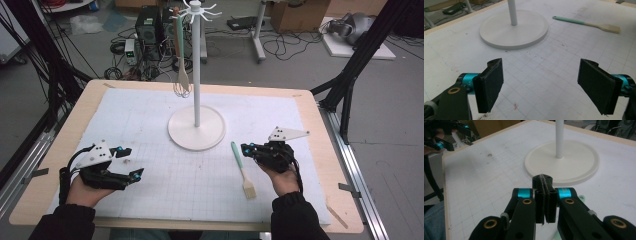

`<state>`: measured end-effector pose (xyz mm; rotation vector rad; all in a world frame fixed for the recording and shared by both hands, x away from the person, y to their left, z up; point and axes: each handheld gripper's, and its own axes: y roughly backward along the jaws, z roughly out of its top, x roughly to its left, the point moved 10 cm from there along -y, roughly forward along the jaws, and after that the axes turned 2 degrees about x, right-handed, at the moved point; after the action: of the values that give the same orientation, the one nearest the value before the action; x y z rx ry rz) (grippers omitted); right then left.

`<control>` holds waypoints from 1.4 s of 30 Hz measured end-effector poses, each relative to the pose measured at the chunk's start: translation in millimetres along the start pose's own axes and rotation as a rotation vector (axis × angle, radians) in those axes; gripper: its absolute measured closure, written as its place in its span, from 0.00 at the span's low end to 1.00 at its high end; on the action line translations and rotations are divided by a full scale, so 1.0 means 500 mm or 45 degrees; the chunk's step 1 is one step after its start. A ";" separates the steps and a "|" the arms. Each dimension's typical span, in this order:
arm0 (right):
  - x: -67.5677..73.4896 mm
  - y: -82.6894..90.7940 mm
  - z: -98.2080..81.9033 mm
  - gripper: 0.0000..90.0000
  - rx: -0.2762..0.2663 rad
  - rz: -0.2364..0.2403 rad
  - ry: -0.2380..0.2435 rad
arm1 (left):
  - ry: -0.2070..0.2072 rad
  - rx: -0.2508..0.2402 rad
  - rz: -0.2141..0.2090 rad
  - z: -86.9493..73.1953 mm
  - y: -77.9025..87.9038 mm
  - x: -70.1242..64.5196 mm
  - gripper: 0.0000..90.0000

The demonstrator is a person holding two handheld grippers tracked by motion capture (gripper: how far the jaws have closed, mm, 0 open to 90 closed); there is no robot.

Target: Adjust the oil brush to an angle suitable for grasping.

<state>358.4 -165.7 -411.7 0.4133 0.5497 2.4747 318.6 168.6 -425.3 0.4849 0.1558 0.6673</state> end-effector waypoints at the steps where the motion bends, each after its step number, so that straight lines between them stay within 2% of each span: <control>1: -0.001 -0.001 -0.003 0.99 0.009 -0.004 -0.005 | -0.002 0.004 0.002 -0.002 0.001 0.001 0.24; 25: -0.017 -0.031 -0.054 0.99 0.120 -0.039 -0.002 | -0.011 -0.023 -0.002 -0.004 -0.002 0.003 0.24; 29: -0.019 -0.037 -0.065 0.99 0.157 -0.033 -0.001 | -0.014 -0.021 0.000 -0.005 -0.003 0.003 0.24; 41: -0.029 -0.044 -0.094 0.99 0.259 0.035 -0.019 | -0.011 -0.040 -0.002 -0.003 0.000 0.005 0.24; 42: -0.032 -0.044 -0.096 0.99 0.272 0.026 -0.018 | -0.011 -0.040 -0.002 -0.003 0.000 0.005 0.24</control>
<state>362.0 -172.6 -466.5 0.5219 0.8112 2.4388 320.4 170.6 -426.5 0.4572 0.1371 0.6648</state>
